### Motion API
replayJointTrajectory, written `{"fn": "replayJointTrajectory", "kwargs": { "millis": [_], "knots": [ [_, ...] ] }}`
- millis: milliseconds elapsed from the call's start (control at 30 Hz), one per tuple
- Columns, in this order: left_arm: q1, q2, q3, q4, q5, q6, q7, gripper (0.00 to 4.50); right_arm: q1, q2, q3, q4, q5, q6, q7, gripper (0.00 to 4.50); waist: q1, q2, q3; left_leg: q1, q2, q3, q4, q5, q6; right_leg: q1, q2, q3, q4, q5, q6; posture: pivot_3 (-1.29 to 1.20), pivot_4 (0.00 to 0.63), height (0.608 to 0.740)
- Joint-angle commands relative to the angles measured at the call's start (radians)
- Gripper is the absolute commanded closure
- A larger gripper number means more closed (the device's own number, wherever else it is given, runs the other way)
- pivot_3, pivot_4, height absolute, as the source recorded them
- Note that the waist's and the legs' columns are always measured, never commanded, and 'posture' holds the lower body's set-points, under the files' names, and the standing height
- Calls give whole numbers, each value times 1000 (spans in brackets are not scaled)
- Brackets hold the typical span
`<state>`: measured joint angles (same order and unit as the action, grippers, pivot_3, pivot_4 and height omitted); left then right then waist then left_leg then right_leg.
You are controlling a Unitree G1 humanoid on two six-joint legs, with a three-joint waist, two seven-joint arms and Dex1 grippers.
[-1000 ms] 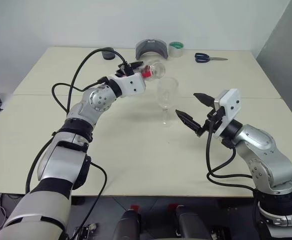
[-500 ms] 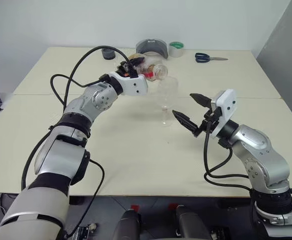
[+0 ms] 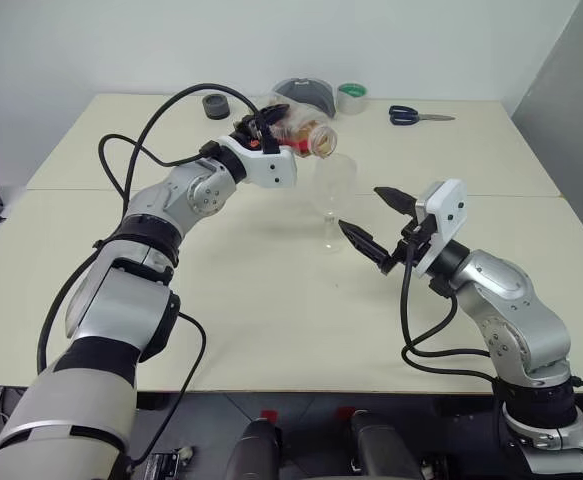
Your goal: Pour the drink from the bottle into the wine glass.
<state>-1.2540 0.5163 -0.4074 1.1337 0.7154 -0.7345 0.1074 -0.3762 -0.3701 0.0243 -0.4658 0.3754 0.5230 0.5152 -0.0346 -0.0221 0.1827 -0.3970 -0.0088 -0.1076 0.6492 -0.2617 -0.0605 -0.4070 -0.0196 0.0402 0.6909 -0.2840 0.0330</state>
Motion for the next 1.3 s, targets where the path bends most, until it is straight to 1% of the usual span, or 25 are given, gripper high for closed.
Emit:
{"fn": "replayJointTrajectory", "kwargs": {
  "millis": [33,667,1300],
  "knots": [
    [-48,17,-10,-12,15,-21,54,2822,11,10,4,-13,-9,-58,0,0,0,0,0,0,0,0,0,0,0,0,0,0,0,0,0,0,150,740],
    [-79,33,-68,36,76,-7,164,2822,24,24,10,6,-35,-78,-14,0,0,0,0,0,0,1,0,0,0,0,0,0,1,0,0,0,150,740],
    [-107,10,-87,76,84,25,200,2822,22,42,18,-37,-15,-42,-29,0,0,0,0,0,0,0,1,0,0,0,0,0,1,0,0,0,150,740]
  ]
}}
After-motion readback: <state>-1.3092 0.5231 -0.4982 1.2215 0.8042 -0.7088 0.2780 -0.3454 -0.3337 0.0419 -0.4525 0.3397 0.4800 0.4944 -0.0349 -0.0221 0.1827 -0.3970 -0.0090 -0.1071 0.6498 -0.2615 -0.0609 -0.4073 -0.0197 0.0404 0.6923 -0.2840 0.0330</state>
